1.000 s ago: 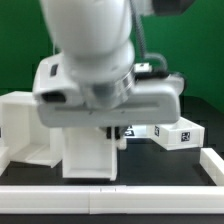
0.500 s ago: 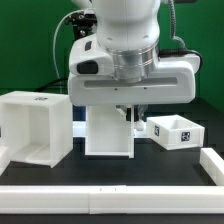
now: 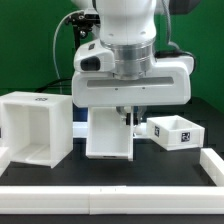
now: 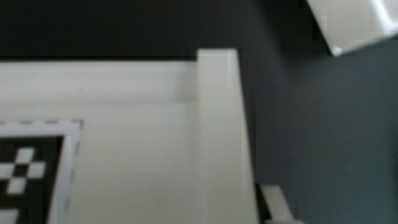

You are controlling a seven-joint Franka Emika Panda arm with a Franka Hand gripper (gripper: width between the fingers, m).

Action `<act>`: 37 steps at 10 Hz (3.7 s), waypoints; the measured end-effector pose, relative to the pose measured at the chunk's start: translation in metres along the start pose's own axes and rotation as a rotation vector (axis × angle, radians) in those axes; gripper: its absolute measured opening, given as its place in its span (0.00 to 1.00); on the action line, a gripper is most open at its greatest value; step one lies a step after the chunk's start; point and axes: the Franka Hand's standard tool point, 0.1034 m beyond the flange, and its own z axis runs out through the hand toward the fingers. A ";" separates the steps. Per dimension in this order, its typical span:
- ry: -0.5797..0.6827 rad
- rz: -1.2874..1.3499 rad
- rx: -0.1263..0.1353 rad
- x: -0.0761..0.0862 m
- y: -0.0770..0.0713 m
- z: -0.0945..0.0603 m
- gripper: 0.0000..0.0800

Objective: Assemble drawer

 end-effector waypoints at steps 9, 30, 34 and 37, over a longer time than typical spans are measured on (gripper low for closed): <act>0.120 -0.003 -0.026 -0.065 0.003 0.023 0.05; 0.090 -0.036 -0.005 -0.039 -0.002 -0.010 0.81; 0.041 -0.085 0.006 -0.033 0.009 -0.023 0.81; -0.015 -0.111 0.034 0.015 0.023 -0.068 0.81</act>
Offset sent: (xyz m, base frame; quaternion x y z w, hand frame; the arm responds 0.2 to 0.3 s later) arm 0.0000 0.0000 0.0000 0.0000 0.0000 0.0000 1.0000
